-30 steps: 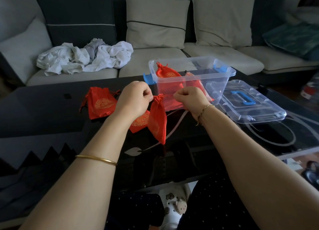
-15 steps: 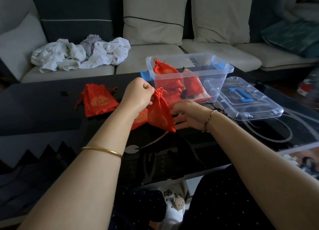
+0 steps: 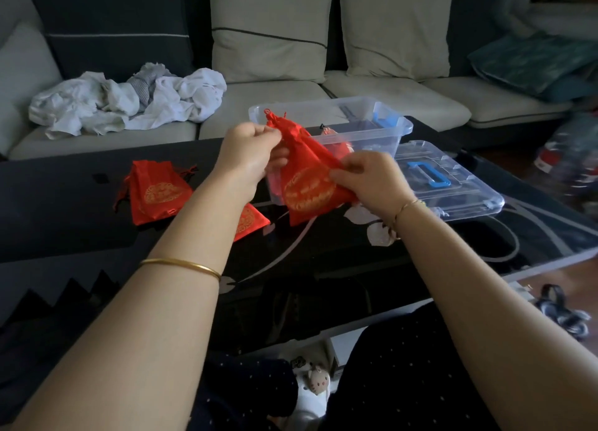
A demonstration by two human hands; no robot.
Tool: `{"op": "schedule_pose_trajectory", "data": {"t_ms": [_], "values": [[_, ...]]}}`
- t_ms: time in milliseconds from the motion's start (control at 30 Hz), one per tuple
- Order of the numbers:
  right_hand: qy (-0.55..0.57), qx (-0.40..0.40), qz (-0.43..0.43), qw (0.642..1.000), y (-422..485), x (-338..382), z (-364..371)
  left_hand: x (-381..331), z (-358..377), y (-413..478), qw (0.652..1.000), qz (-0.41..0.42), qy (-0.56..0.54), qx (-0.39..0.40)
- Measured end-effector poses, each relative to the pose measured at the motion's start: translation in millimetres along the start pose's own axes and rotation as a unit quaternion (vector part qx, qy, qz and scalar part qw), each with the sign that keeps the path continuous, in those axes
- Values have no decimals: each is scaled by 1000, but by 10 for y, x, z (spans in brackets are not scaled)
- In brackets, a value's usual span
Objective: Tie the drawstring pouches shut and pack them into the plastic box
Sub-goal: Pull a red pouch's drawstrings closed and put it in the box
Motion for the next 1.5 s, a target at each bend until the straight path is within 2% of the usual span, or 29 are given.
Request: {"op": "schedule_pose_trajectory", "data": {"t_ms": [67,133,233,400,500,600,667,767,833,933,1034,1100,1167,1234,1400,1500], "values": [[-11,-50,-16,999,82,102,-204,-111,91,56,997,10,-74,12],[10,-100,-27,995,254,219,-417,-209,127,150,996,16,-85,-4],[9,-155,-18,988,653,334,-704,-278,126,300,1000,2,-3,-23],[-146,-135,100,975,1307,196,-891,-232,95,521,996,-32,80,-21],[-222,-63,147,962,1545,56,-820,-165,20,629,993,-37,107,-26],[-296,97,215,926,1615,22,-676,-123,-41,686,992,-32,121,-32],[-308,152,259,903,1647,-42,-615,-106,-77,708,991,-24,125,-43],[-361,105,227,898,1662,-58,-627,-84,-136,681,990,-7,117,-83],[-352,67,199,912,1594,-37,-634,-63,-188,627,985,12,120,-124],[-281,-23,141,949,1422,101,-632,25,-332,490,976,22,118,-183],[-200,-65,46,976,1102,412,-383,203,-480,301,970,-6,125,-207],[-159,-29,-21,987,894,584,-64,363,-573,151,968,-39,124,-215],[-153,79,-44,984,740,665,346,522,-682,12,966,-67,125,-218],[-195,165,-44,966,675,649,718,652,-771,-65,964,-96,133,-208],[-306,293,-18,905,663,428,1285,826,-903,-173,957,-203,119,-170],[-358,334,-15,872,650,341,1401,889,-899,-196,957,-241,75,-141]]}}
Point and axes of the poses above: each hand's wrist, its own y-axis towards the middle knuckle, its own z-axis out of the palm, x = y × z, the point moved 2 cm from there along y, towards the middle knuckle, and after that the axes turned 15 degrees about x, right-handed, at the moved point
